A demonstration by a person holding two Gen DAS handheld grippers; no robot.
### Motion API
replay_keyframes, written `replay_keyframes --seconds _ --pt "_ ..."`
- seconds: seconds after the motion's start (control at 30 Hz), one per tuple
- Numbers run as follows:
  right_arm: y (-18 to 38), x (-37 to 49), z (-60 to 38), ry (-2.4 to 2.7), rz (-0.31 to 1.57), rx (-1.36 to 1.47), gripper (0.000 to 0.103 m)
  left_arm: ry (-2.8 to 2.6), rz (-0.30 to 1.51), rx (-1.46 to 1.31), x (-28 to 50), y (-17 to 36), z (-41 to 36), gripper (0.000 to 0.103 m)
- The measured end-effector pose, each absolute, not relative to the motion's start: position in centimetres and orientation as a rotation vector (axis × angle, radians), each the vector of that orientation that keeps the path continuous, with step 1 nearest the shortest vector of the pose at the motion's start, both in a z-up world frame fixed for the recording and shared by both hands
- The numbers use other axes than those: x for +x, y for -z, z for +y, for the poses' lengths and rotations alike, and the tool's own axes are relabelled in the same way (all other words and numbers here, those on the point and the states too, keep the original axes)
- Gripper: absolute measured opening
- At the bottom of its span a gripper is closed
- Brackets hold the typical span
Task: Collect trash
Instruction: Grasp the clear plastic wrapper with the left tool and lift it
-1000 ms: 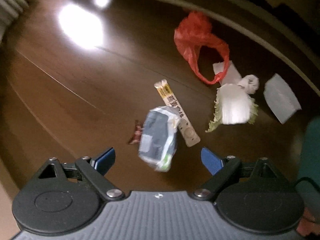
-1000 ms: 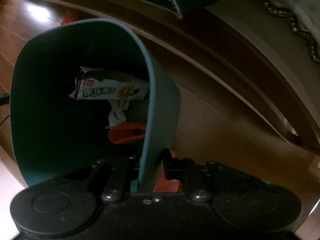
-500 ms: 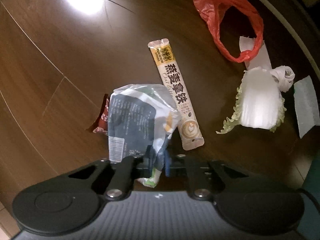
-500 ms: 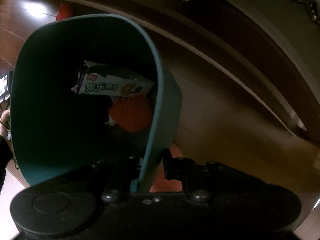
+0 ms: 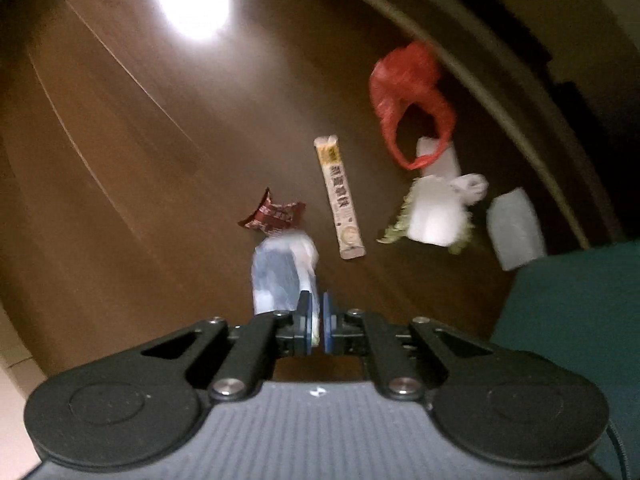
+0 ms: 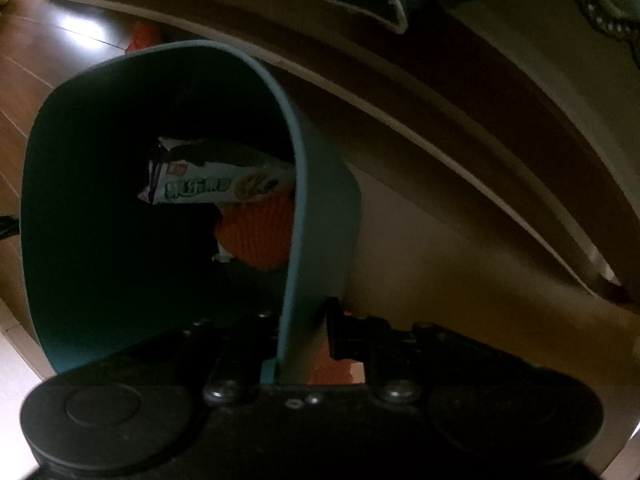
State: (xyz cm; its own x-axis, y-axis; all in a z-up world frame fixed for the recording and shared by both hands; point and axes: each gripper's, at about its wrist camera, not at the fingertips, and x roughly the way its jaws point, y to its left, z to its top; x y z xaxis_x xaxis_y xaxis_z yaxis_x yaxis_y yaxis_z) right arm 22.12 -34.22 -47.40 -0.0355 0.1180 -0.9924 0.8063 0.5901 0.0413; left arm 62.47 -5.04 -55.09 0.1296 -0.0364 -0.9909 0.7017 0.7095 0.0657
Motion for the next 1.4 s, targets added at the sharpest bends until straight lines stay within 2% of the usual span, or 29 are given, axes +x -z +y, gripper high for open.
replay_keyframes --seconds 0.1,0.23,0.27,0.3,0.33,0.37,0.4,0.63,0.77,0.83,0.9,1.0,1.23,1.4 --pt "47.6 22.4 -34.7 0.66 1.529 0.793 0.012 0.599 1.339 0.644 60.9 52.2 -4.7 0.005" --pt "47.2 22.3 -34.8 0.656 1.522 0.771 0.012 0.61 1.348 0.675 59.8 53.4 -4.8 0.008" --pt "47.2 22.3 -34.8 0.655 1.519 0.774 0.012 0.612 1.36 0.661 59.8 54.3 -4.6 0.017" --pt "47.3 22.1 -34.8 0.655 1.518 0.786 0.012 0.61 1.379 0.633 59.8 55.4 -4.3 0.035" --pt "47.4 22.0 -34.7 0.653 1.517 0.793 0.012 0.597 1.397 0.604 59.9 56.7 -4.1 0.046" --pt "47.5 21.9 -34.6 0.647 1.517 0.794 0.012 0.589 1.397 0.583 60.0 58.0 -3.8 0.068" --pt "47.6 21.8 -34.5 0.645 1.521 0.806 0.012 0.585 1.387 0.569 60.0 59.3 -3.6 0.08" --pt "47.7 21.1 -34.8 0.653 1.554 0.828 0.013 0.543 1.403 0.562 60.9 68.5 -3.1 0.081" --pt "48.0 22.1 -34.8 0.662 1.562 0.802 0.013 0.469 1.424 0.547 62.6 72.8 -2.5 0.079" --pt "48.1 22.2 -35.0 0.657 1.564 0.789 0.013 0.438 1.425 0.541 63.3 73.9 -2.3 0.062" --pt "48.0 22.4 -34.9 0.66 1.565 0.793 0.013 0.431 1.452 0.518 63.8 74.8 -2.0 0.026" --pt "48.4 22.4 -35.0 0.658 1.567 0.796 0.013 0.428 1.444 0.527 63.8 75.1 -1.8 0.009" --pt "47.8 21.9 -34.6 0.655 1.564 0.794 0.013 0.423 1.416 0.522 63.2 71.6 -1.3 0.004" --pt "47.6 21.9 -34.7 0.654 1.55 0.784 0.013 0.468 1.403 0.496 61.5 63.4 -0.8 0.004"
